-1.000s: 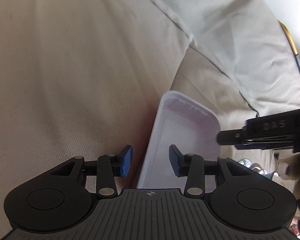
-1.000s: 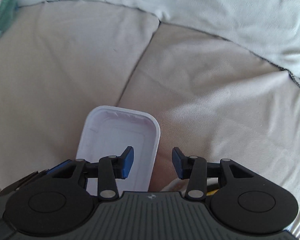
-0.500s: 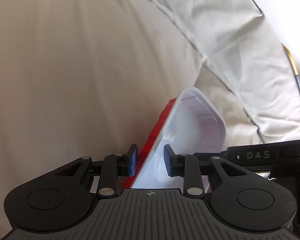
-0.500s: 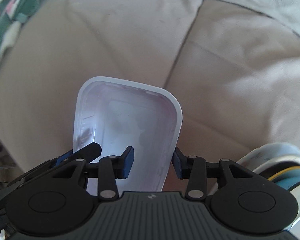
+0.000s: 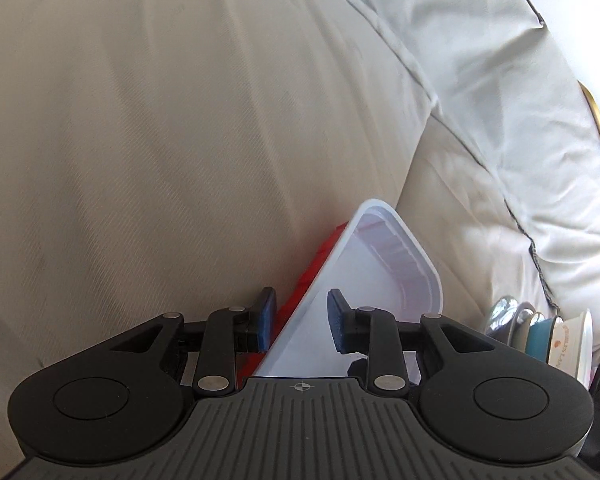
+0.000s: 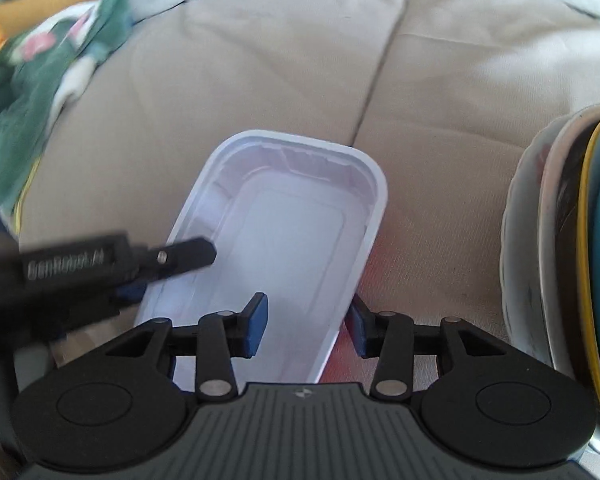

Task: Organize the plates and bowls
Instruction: 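Lift the white tray with the right gripper and carry it over the bowl stack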

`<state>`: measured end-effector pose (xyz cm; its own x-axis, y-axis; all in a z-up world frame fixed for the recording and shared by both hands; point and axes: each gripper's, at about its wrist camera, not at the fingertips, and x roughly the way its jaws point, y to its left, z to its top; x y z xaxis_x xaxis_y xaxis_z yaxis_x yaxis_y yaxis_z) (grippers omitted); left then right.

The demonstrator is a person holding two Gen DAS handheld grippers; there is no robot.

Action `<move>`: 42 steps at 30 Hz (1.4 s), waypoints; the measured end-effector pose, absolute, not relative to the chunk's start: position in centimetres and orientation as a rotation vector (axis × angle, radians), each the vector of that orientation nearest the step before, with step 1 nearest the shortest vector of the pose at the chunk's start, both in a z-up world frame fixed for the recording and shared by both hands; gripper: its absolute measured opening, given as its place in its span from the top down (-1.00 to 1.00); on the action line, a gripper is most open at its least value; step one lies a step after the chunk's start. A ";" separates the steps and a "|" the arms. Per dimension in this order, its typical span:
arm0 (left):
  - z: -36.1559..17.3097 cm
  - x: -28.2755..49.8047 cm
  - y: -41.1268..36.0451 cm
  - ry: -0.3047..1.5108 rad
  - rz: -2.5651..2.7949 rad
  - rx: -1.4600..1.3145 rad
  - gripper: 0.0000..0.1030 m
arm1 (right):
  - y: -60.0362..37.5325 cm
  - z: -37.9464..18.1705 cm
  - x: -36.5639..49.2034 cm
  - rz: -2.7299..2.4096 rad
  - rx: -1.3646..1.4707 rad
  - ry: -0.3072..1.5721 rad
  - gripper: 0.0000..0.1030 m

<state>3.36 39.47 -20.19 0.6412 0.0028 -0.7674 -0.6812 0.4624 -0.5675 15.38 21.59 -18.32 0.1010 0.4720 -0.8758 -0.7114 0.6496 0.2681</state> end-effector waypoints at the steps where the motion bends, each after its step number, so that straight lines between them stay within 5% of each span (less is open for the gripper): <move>1: -20.1 3.2 39.3 0.790 0.480 -1.011 0.41 | 21.2 -18.2 15.5 0.898 -0.246 1.171 0.16; 11: -19.4 1.7 37.0 0.879 0.514 -0.930 0.56 | 19.1 -18.3 13.8 0.940 -0.176 1.150 0.20; 27: -18.8 3.2 35.8 0.901 0.501 -0.826 0.47 | 19.6 -19.0 13.4 0.974 -0.196 1.103 0.36; 34: -12.6 2.2 35.1 0.831 0.546 -0.741 0.47 | 19.4 -14.8 13.8 1.059 -0.117 1.059 0.37; 42: 1.6 3.4 30.4 0.606 0.422 -0.656 0.47 | 12.5 -2.2 17.8 1.142 0.141 0.890 0.37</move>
